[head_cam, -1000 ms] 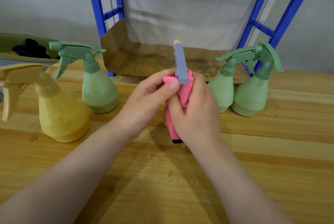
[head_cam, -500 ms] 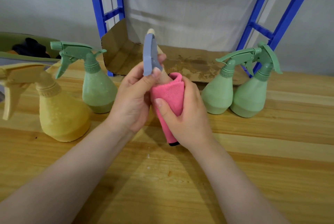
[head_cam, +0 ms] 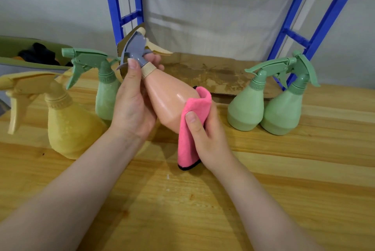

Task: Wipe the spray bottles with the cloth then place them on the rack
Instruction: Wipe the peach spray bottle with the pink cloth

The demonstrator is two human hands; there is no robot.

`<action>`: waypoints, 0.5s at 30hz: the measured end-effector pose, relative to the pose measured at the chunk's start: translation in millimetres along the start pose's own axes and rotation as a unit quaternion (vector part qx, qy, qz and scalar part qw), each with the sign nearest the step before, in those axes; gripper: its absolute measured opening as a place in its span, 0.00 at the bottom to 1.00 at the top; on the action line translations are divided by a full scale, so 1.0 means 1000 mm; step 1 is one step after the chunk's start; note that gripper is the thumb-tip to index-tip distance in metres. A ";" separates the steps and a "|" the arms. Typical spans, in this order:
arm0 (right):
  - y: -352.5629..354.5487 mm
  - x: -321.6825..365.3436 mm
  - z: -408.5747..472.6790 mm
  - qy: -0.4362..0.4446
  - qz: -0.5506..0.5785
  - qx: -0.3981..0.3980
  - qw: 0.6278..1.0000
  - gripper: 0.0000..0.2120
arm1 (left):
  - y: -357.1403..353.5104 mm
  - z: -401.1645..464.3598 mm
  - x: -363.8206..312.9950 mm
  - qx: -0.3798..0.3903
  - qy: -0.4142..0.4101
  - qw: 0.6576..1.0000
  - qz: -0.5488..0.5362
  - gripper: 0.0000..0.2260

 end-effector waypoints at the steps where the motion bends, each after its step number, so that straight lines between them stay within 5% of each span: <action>1: 0.001 0.001 0.000 0.001 0.005 -0.002 1.000 0.33 | -0.002 0.000 0.000 0.018 -0.006 1.000 0.013 0.15; 15: 0.003 0.028 0.001 0.015 -0.085 0.046 0.995 0.24 | -0.027 -0.021 0.013 0.250 0.086 0.944 0.198 0.18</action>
Point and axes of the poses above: each hand's wrist, its own z-axis towards the middle knuckle, its own y-axis out of the back of the hand, x = y × z, the point moved 5 cm from there along z, towards the middle knuckle, and after that the axes turned 7 degrees about x, right-handed, at the moved point
